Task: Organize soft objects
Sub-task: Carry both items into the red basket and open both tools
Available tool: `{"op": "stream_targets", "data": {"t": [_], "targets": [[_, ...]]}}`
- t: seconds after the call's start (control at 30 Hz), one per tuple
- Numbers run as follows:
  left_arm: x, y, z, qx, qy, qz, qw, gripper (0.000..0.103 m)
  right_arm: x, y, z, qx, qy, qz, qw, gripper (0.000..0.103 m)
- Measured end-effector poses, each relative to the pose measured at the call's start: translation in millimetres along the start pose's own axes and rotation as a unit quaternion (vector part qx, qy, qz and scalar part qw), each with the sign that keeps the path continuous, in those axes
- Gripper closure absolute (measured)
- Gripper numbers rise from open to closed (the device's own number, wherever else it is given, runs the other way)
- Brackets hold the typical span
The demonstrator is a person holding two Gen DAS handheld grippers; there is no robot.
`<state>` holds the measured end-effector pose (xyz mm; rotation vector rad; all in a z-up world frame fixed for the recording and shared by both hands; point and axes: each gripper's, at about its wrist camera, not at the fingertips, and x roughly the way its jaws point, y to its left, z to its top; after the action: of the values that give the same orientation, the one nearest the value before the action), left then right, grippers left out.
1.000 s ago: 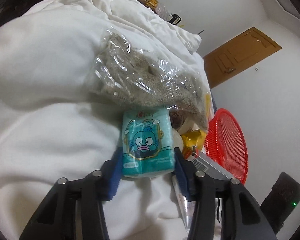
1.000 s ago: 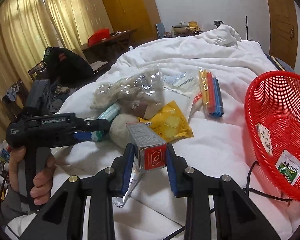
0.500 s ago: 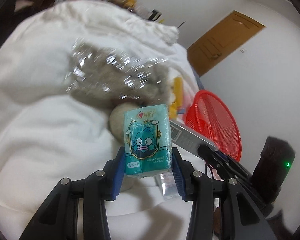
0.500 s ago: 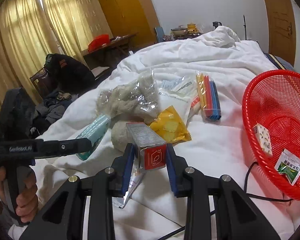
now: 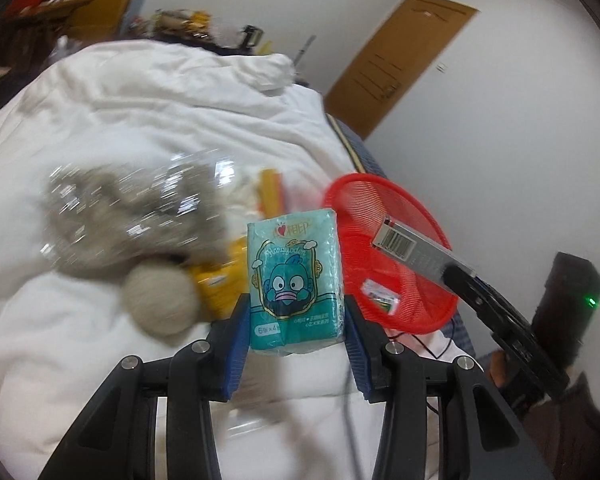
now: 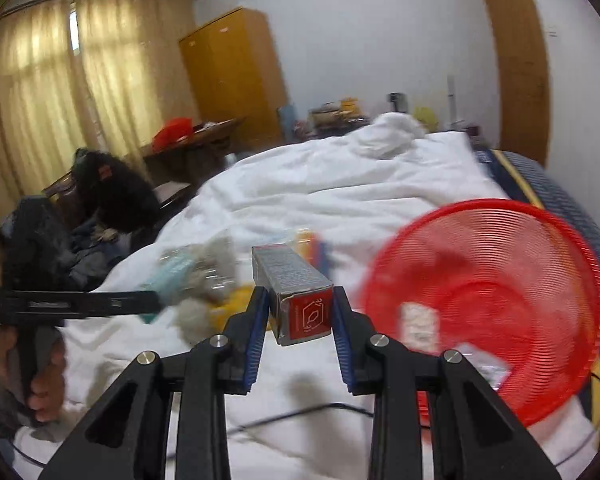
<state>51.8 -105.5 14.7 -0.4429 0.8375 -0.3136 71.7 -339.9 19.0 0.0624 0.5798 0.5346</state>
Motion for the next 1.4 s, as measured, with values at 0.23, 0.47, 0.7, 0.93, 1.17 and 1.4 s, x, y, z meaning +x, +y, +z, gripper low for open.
{"op": "stream_targets", "data": {"t": [0.23,0.47,0.7,0.93,1.17,1.4], "targets": [[49.0,-76.8,15.3,0.064,0.046,0.010,0.9969,0.057,-7.3,-87.4,6.7,0.064,0.002,-0.108,0.992,0.072],[124.8,-132.4,18.6,0.112,0.091,0.029,0.9891,0.057,11.5,-160.3,-7.9,0.109,0.050,-0.172,0.978,0.072],[206.9,-168.9,9.2,0.150,0.143,0.070,0.9758,0.057,45.6,-185.9,-28.6,0.129,0.107,-0.203,0.965,0.073],[261.2,-179.6,-13.5,0.162,0.159,0.089,0.9698,0.057,53.2,-186.5,-32.5,0.109,0.121,-0.237,0.958,0.073],[294.0,-174.7,-27.5,0.175,0.205,0.111,0.9566,0.057,55.7,-185.5,-36.0,0.094,0.133,-0.259,0.952,0.073],[305.9,-178.8,-44.2,0.220,0.224,0.134,0.9400,0.054,62.5,-190.6,-34.5,0.095,0.142,-0.254,0.952,0.072]]}}
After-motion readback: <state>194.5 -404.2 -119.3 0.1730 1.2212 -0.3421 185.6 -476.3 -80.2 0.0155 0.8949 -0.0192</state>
